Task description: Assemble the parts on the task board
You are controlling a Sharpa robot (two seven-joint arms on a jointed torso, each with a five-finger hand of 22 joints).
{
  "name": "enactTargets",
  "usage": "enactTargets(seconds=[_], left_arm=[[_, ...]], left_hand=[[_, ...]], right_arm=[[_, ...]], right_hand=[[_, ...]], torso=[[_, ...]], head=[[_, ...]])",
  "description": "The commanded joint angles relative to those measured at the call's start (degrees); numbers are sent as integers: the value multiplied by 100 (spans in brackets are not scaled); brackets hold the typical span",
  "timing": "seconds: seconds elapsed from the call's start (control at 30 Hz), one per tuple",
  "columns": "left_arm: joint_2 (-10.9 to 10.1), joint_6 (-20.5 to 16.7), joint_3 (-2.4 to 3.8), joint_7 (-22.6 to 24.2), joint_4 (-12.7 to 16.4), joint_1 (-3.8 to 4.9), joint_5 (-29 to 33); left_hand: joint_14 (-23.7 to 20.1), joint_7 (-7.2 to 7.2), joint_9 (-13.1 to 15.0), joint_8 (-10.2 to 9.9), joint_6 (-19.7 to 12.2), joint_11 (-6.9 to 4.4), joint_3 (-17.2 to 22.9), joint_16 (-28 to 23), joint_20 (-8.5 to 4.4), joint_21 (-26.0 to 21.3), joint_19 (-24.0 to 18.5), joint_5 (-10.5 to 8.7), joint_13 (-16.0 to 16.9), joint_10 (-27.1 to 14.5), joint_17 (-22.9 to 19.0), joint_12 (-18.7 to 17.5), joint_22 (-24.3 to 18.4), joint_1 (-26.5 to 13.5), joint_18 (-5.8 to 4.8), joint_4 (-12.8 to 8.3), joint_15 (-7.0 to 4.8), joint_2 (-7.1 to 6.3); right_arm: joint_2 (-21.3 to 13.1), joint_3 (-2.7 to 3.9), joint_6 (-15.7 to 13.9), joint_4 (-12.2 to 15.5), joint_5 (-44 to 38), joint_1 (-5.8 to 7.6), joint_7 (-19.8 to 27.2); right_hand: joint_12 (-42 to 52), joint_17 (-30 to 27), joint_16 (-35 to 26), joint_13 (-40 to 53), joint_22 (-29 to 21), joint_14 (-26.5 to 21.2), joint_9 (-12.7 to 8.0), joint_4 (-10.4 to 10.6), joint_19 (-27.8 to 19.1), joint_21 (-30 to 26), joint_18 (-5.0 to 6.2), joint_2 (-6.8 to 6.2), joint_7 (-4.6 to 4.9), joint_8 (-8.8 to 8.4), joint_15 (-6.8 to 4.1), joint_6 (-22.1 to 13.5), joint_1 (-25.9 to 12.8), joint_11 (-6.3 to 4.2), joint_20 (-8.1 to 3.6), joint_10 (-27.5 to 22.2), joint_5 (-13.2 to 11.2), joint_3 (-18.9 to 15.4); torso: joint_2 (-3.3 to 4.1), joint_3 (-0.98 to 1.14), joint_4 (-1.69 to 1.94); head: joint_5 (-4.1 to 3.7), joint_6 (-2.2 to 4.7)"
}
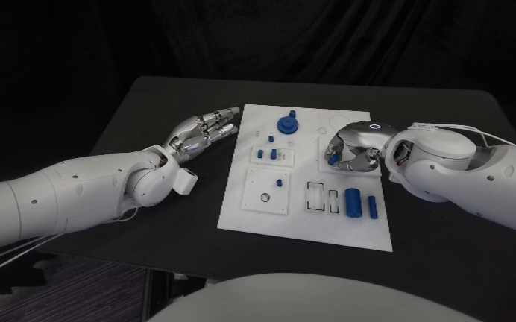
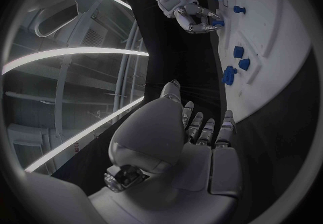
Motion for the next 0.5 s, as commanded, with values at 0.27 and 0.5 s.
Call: enactTargets(seconds=[0.27,0.5], left_arm=[[13,90,5,358,2,-15,31],[11,100,5,348,2,-21,31]], left_hand=[[3,90,16,33,67,-53,-2,-17,17,19,38,26,0,-6,-1,8,-3,54,59,-26,32,22],[6,115,21,40,107,-63,-1,-16,19,21,43,25,0,-5,0,11,1,50,60,-26,32,25]], right_arm=[[28,3,-80,-18,-13,-15,87],[33,3,-319,9,-13,-15,196]], right_hand=[[175,46,-4,194,920,25,277,-179,9,61,-94,131,79,218,-114,333,70,-140,-98,90,33,86],[278,74,5,316,931,44,548,-301,23,97,-101,210,167,392,-175,524,138,-216,-152,178,44,99]], torso=[[1,-1,0],[0,0,-1]], head=[[14,-1],[36,-1]])
